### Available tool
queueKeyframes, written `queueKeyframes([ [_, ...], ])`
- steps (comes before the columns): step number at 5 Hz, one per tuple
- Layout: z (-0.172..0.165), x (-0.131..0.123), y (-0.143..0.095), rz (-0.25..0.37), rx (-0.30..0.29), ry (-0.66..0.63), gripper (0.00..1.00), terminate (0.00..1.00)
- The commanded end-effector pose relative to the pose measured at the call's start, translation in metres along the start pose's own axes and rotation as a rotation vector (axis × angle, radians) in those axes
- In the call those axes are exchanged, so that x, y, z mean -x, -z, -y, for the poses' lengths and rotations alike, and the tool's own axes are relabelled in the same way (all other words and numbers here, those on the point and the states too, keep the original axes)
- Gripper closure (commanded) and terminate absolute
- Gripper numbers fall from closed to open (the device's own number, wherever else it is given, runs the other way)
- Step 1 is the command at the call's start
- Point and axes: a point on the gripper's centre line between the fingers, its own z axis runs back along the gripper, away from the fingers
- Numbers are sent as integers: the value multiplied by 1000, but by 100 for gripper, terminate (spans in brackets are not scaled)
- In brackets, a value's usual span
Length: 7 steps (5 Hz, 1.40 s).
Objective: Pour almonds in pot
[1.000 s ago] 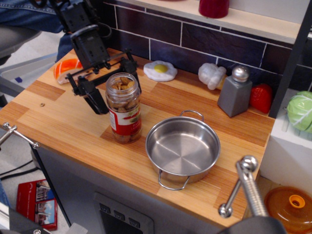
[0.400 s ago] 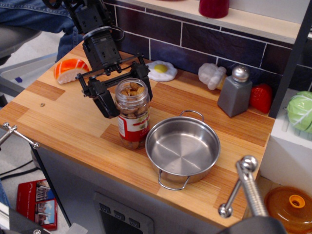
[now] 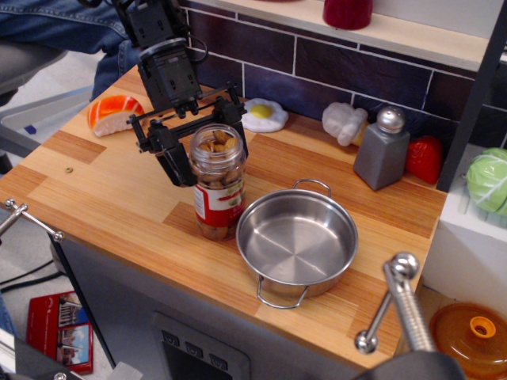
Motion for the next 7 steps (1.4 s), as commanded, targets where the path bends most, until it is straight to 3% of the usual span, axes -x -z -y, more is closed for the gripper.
queueKeyframes([
  [1,19,21,-41,337,183,56,100,0],
  [4,49,52,-31,815,384,169,100,0],
  [6,50,55,-24,1097,467,233,100,0],
  [7,47,57,-23,1198,507,300,100,0],
])
